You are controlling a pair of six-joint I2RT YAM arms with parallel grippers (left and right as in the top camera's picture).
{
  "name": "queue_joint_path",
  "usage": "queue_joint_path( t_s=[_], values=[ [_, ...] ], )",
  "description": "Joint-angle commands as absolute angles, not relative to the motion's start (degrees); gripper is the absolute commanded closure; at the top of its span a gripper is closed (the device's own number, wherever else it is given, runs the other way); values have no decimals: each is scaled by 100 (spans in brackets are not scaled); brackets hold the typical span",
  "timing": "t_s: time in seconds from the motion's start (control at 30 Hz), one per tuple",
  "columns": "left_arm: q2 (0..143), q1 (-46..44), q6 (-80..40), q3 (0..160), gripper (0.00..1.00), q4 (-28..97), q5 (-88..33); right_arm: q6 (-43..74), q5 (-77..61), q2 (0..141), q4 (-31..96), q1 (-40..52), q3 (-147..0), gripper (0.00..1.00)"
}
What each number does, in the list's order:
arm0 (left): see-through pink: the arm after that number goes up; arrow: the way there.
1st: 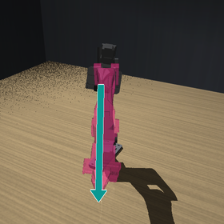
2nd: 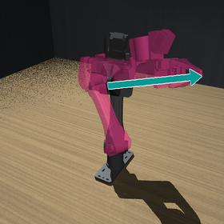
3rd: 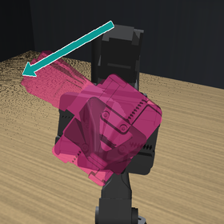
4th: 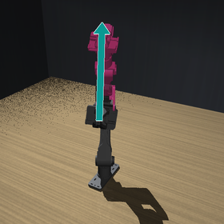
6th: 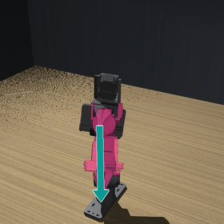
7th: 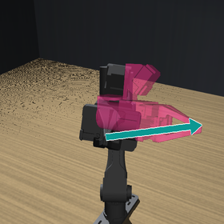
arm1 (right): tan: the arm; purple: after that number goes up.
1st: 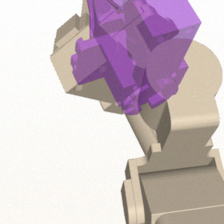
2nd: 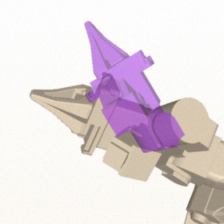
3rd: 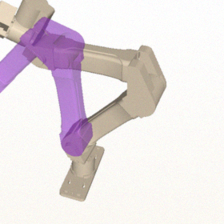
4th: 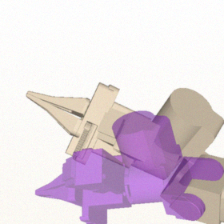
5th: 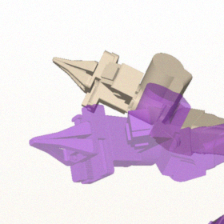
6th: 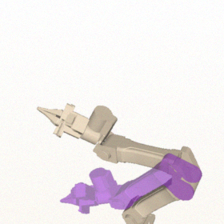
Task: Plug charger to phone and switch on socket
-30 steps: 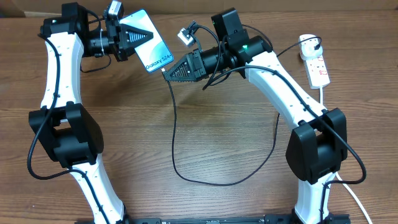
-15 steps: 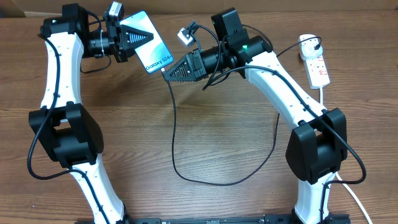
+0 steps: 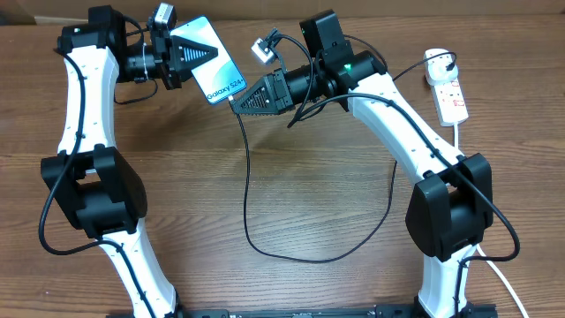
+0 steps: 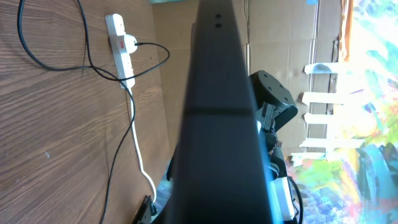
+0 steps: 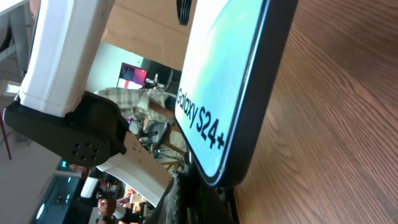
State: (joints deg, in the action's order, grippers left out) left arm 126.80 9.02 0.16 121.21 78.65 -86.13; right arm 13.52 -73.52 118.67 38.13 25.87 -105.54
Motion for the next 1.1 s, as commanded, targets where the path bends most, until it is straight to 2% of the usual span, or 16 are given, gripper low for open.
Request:
queue_joint_path(
  t_s=[0.0, 1.07],
  values=[
    [12626, 917, 152, 12164, 96, 7891, -8799, 1376, -7470, 11867, 3776, 2563, -10582, 96],
    [12626, 895, 425, 12164, 96, 7885, -9065, 1376, -7356, 11872, 3756, 2563, -10582, 96]
  ],
)
